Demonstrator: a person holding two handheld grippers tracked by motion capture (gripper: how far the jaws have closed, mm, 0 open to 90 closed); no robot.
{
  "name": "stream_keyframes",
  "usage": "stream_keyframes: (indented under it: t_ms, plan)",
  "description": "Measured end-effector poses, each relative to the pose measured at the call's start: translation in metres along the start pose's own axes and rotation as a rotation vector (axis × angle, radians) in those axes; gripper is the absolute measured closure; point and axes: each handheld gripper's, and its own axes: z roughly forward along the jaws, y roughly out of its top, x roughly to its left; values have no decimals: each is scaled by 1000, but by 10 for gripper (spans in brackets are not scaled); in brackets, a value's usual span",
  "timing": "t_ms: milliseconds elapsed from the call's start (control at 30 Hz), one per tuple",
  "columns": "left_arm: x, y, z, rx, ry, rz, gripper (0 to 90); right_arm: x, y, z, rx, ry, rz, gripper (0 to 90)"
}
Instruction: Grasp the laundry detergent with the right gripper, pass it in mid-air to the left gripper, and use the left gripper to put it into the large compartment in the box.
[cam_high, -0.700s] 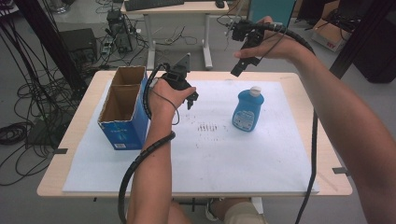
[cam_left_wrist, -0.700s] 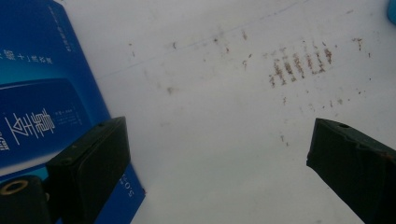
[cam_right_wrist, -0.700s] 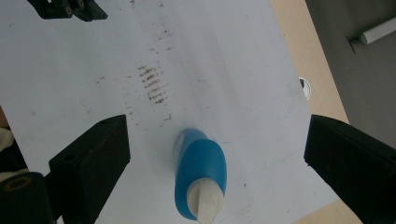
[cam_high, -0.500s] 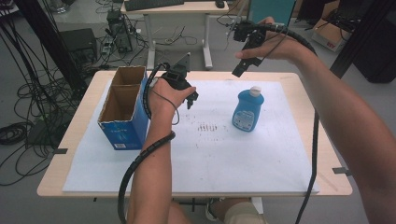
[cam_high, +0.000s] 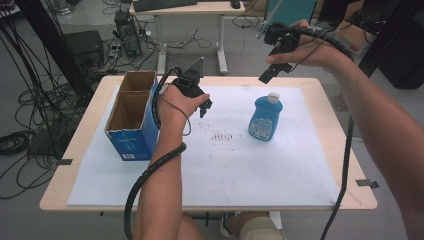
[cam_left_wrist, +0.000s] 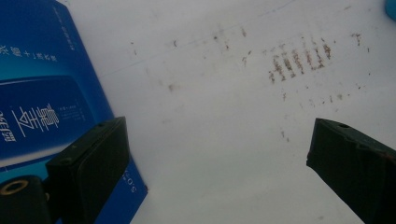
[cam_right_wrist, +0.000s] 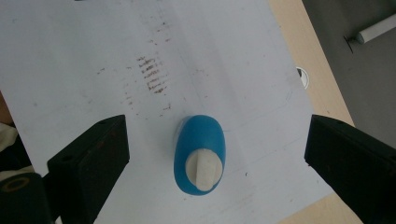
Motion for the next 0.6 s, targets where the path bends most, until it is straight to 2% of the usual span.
stream_keyframes:
  t_ms: [300,600]
  plan:
    - [-4,-2,0,-10,-4,20,60,-4,-34,-5,-54,12,40,59]
    - [-5,-6,0,-11,0,37,59,-8,-72,-3,-81,19,65,51]
